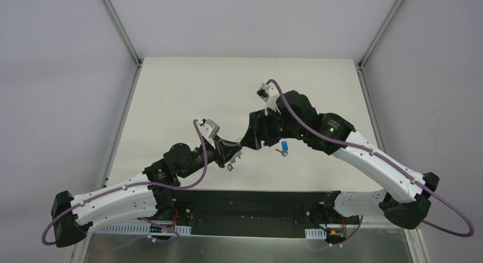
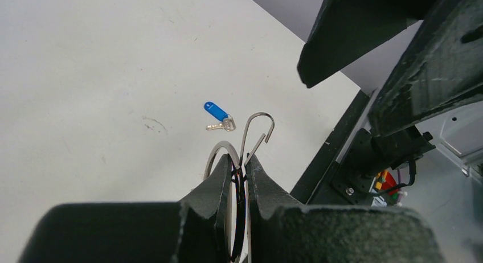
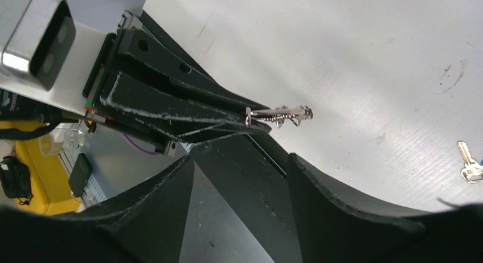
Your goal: Put the keys on the keyring
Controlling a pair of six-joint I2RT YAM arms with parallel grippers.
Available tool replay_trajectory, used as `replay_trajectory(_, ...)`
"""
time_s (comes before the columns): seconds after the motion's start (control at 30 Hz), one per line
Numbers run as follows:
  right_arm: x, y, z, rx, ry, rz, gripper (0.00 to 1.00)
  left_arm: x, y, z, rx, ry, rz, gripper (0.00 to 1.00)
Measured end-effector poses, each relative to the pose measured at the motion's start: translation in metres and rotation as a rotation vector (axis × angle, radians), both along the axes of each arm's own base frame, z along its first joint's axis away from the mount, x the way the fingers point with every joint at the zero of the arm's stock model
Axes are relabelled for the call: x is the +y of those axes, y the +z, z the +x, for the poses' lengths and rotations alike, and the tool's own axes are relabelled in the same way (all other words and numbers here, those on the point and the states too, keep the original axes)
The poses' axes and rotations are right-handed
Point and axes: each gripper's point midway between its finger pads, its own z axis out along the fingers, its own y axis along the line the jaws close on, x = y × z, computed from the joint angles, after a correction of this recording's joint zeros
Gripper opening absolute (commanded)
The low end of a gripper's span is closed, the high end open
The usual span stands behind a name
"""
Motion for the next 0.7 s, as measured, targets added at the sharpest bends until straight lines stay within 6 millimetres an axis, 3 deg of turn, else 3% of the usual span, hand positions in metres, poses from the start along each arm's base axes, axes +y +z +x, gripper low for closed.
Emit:
replay_trajectory(0.23, 0.019, -0.009, 0.008, 0.055, 0.006, -0.03, 0.46, -0.002, 0.002, -0.002, 0.056, 0.0, -0.013, 0.0)
replay_trajectory(0.5, 0.024, -0.011, 0.01, 0.075, -0.001, -0.043, 0.31, -0.003, 0.002, -0.004, 0.078, -0.006, -0.024, 0.0)
replay_trajectory(0.7, 0.027, -0.014, 0.012, 0.092, -0.006, -0.054, 0.28, -0.003, 0.0, -0.005, 0.084, -0.01, -0.015, 0.0)
